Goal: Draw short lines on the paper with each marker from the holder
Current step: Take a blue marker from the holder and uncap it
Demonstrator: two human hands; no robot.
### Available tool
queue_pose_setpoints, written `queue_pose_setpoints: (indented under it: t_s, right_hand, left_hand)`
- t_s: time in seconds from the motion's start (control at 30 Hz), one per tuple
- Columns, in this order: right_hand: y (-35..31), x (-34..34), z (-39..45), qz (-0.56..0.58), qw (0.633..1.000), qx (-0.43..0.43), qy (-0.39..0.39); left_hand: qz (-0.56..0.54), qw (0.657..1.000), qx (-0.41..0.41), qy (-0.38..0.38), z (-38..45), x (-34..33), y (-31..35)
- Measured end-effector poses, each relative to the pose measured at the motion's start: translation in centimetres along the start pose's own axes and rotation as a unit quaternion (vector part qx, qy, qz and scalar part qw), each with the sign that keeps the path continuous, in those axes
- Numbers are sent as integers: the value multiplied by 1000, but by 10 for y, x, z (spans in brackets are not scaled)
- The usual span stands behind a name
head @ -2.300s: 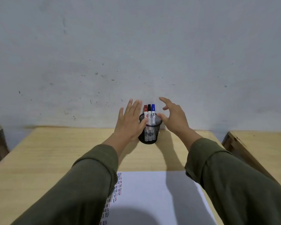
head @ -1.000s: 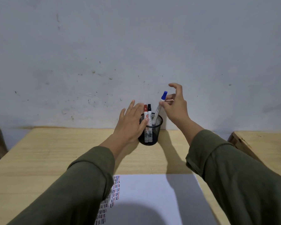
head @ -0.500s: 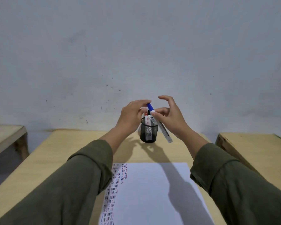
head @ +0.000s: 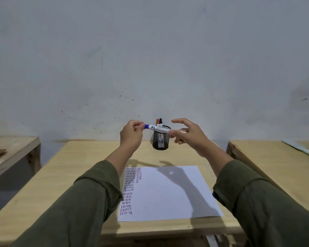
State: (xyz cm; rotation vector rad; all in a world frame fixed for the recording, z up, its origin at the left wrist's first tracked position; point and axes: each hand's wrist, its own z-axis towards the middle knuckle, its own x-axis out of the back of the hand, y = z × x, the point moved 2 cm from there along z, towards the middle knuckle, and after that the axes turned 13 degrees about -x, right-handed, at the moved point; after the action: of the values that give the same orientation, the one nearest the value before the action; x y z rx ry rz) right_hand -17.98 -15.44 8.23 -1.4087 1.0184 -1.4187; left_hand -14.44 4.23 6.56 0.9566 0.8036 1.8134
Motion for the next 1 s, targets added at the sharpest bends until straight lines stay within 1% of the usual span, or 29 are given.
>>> queue_pose_setpoints:
  t_s: [0.07, 0.17, 0.27, 0.33, 0.43, 0.53, 0.67, 0.73, 0.8, 0.83, 0.93, 1.0]
  right_hand:
    - [1, -1, -3, 80, 997, -2, -6]
    - [3, -8, -5, 178, 984, -7, -10]
    - [4, -20, -6, 243, 969, -24, -37]
    - [4, -28, -6, 259, 964, -34, -54]
    - [5, -36, -3, 293, 953, -43, -65]
    - [6, -39, 1, 338, 937, -52, -73]
    - [6, -43, 6, 380, 919, -58, -86]
    - [5, -46, 7, 393, 914, -57, -90]
    - [3, -48, 9, 394, 914, -49, -90]
    - [3, -49, 11, 389, 916, -44, -88]
    - [2, -51, 14, 368, 925, -29, -86]
    - [5, -53, 16, 363, 928, -22, -84]
  left_hand:
    - [-7, 1000, 22, 2, -5, 0, -2]
    - [-33, 999, 32, 5, -10, -5, -2]
    - [-56, 998, 32, -8, -14, -10, 1]
    - [-78, 996, 28, -18, -16, -12, 3]
    - [-152, 987, 17, -39, -19, -12, 7]
    - [-234, 970, 19, -60, -22, -10, 9]
    - [-324, 942, 41, -80, -23, -13, 10]
    - [-378, 921, 63, -74, -22, -16, 11]
    - [-419, 902, 85, -52, -20, -18, 11]
    - [-427, 899, 93, -38, -19, -19, 11]
    - [-418, 902, 108, -1, -19, -19, 10]
    - [-413, 902, 122, 12, -19, -19, 9]
